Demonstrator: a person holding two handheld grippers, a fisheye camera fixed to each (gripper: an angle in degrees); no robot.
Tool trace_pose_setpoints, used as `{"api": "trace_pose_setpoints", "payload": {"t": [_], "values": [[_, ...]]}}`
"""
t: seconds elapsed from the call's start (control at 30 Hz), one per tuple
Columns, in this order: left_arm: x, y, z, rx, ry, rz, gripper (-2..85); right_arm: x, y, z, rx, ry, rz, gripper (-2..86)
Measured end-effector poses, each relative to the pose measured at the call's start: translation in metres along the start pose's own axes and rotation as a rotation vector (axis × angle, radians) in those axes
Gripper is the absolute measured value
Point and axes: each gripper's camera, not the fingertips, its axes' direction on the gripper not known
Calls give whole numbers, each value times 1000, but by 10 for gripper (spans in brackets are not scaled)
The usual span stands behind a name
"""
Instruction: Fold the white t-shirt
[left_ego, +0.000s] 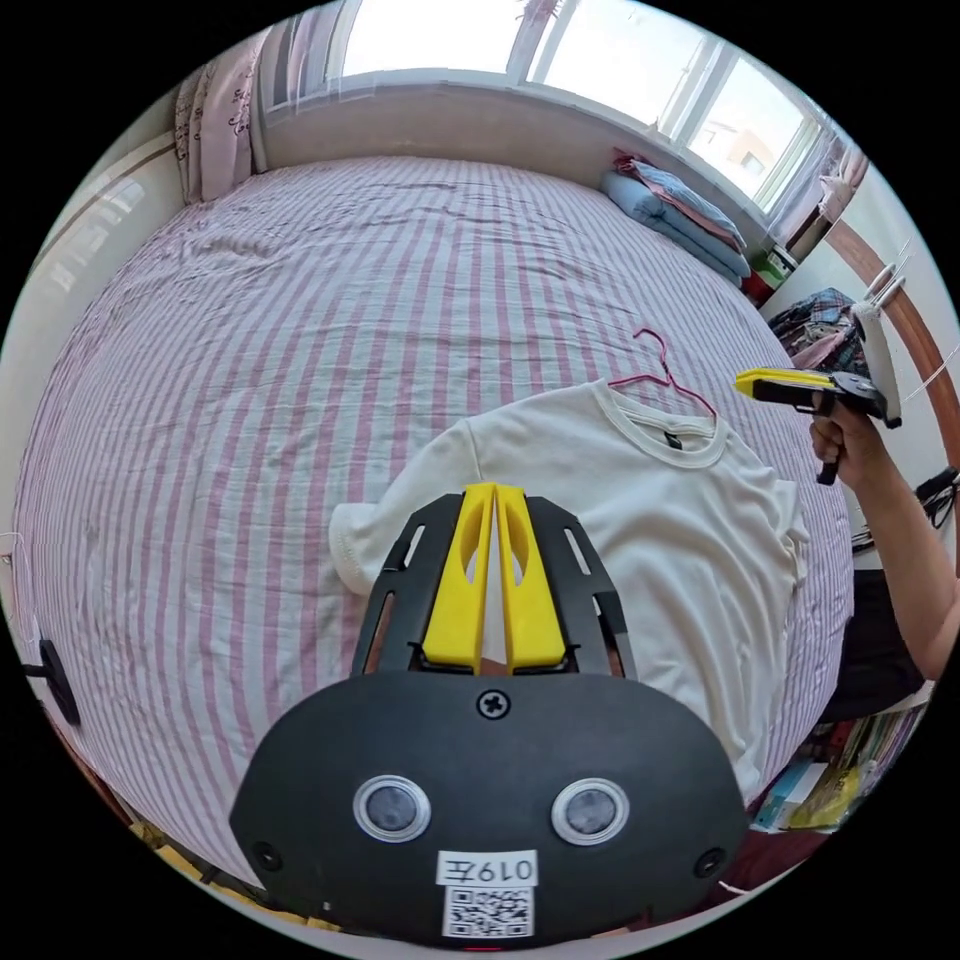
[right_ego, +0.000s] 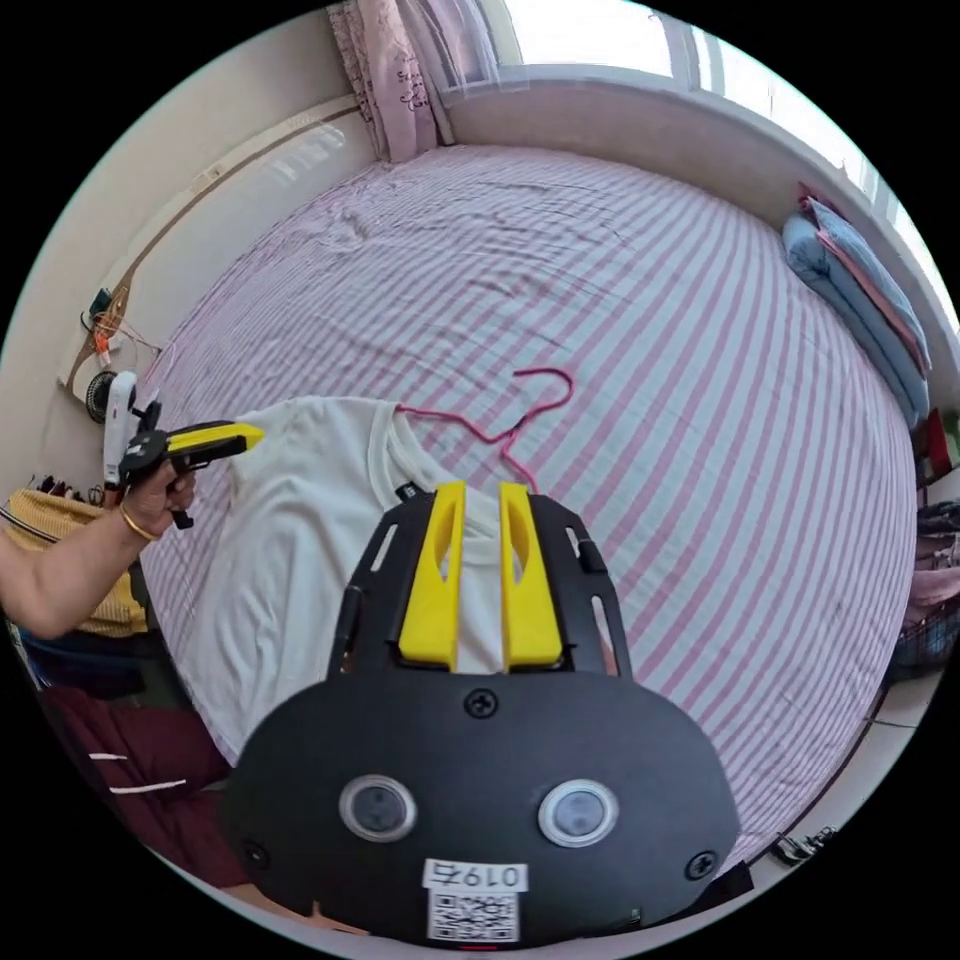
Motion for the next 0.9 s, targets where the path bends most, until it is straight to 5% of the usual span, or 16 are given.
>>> {"api": "trace_pose_setpoints", "payload": {"t": [0.47,0.9], "values": [[-7,-27,29,-6,-134,-32,8,-57,-73,135,-163,213,-188,45],[8,-23,76,-106,-232,78,10,3,-47,135,-103,257,162,23]]}}
